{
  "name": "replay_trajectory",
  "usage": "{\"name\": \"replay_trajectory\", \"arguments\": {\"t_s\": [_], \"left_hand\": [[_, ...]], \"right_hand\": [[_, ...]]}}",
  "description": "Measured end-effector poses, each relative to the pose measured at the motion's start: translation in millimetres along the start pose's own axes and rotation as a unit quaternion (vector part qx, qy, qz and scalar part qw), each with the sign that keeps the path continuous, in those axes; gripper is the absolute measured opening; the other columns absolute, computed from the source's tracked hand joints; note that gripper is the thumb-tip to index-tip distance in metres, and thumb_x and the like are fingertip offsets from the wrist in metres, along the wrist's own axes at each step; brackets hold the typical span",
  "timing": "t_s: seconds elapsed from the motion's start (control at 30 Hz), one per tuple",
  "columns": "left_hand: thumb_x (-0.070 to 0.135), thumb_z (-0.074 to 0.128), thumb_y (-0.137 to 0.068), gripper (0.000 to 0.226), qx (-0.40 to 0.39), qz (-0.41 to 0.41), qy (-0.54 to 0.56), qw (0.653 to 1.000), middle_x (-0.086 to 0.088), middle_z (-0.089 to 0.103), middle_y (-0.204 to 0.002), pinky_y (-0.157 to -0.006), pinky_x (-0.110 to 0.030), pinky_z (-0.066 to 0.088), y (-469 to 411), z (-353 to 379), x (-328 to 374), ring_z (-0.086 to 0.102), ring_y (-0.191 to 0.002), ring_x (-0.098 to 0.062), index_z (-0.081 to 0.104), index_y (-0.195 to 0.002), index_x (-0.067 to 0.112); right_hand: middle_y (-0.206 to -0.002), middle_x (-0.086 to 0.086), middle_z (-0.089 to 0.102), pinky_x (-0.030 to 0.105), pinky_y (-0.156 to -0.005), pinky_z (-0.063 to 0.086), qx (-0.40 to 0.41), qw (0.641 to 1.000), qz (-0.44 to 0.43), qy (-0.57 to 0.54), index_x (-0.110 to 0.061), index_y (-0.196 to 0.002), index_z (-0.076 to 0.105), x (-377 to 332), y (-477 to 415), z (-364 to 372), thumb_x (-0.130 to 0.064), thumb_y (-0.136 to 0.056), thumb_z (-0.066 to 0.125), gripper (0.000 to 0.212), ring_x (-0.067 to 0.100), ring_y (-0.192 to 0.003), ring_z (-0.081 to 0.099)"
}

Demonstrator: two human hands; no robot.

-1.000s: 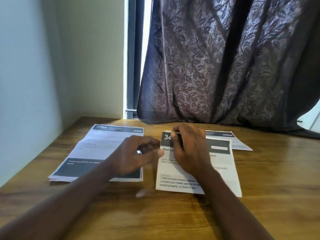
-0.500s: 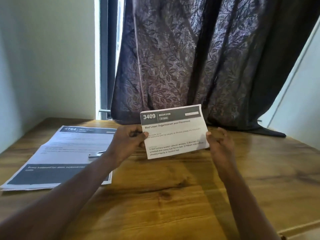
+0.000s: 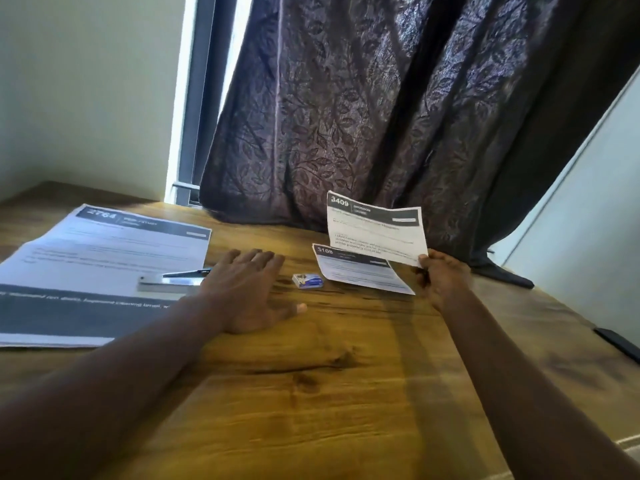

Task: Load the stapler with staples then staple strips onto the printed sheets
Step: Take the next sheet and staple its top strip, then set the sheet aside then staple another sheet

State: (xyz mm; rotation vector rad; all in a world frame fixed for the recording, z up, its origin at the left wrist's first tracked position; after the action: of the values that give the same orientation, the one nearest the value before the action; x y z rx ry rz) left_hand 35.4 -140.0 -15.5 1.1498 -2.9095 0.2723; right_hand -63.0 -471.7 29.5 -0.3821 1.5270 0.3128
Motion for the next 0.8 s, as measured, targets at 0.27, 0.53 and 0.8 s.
{"name": "replay_trajectory", "arguments": {"t_s": [0.27,0.53,0.8], "left_hand": [[0.088,0.024,-0.086,0.091,-0.009,0.009,-0.026,1.0,0.002,0.039,-0.162,-0.118,-0.05,0.032,-6,1,-2,0.042,-0.145,-0.024,0.035,-0.154,0.03],[0.087,0.027,-0.087,0.085,-0.001,0.012,-0.02,1.0,0.005,0.04,-0.161,-0.115,-0.048,0.036,-8,2,-3,0.046,-0.142,-0.023,0.038,-0.153,0.034],[0.086,0.023,-0.087,0.086,0.001,0.014,-0.03,0.999,0.003,0.04,-0.162,-0.115,-0.049,0.035,-5,-1,-2,0.046,-0.143,-0.023,0.037,-0.154,0.033]], "right_hand": [[-0.078,0.013,0.068,0.03,-0.058,0.048,0.006,0.977,-0.05,0.208,0.004,-0.098,0.073,11,-44,8,0.001,-0.089,0.065,0.013,0.023,-0.066,0.061],[-0.077,0.01,0.074,0.037,-0.071,0.058,-0.004,0.918,-0.118,0.378,-0.011,-0.064,0.072,37,-53,12,-0.001,-0.071,0.066,0.013,0.029,-0.076,0.07],[-0.122,0.017,0.066,0.045,-0.1,0.047,0.039,0.88,-0.167,0.444,-0.01,-0.108,0.072,46,-33,10,-0.031,-0.079,0.066,0.037,0.039,-0.118,0.057]]}}
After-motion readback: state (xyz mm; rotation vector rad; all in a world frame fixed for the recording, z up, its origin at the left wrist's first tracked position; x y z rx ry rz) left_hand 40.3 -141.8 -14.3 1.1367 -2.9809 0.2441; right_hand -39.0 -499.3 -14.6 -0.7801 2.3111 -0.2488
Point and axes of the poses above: each hand's wrist, its own y-axis away from the middle knuckle, its own z-axis out of the palm, x = y × z, the point moved 3 cm from there along -y, towards the middle knuckle
